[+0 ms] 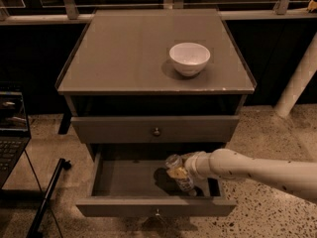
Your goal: Place blue plastic bottle into middle drawer
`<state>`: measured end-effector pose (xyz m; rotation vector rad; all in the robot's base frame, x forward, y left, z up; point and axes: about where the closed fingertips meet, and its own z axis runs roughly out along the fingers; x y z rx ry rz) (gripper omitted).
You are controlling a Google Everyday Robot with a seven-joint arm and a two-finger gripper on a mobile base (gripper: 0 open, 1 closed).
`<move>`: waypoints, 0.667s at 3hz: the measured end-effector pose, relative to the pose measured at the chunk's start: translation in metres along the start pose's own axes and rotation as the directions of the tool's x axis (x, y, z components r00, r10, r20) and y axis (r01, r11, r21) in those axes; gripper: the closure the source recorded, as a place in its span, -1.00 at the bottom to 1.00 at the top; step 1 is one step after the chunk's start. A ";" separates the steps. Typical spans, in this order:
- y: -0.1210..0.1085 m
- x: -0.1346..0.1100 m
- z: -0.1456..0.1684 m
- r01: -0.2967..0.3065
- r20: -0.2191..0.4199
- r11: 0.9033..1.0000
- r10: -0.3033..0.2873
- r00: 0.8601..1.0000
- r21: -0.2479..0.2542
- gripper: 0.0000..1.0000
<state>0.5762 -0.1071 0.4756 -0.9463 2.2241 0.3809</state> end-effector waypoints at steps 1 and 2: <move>0.000 0.000 0.000 0.000 0.000 1.000 0.000 1.000 0.000 -1.00; 0.000 0.000 0.000 0.000 0.000 1.000 0.000 1.000 0.000 -1.00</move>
Offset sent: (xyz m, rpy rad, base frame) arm 0.0000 0.0000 0.0000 0.0000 0.0000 0.0000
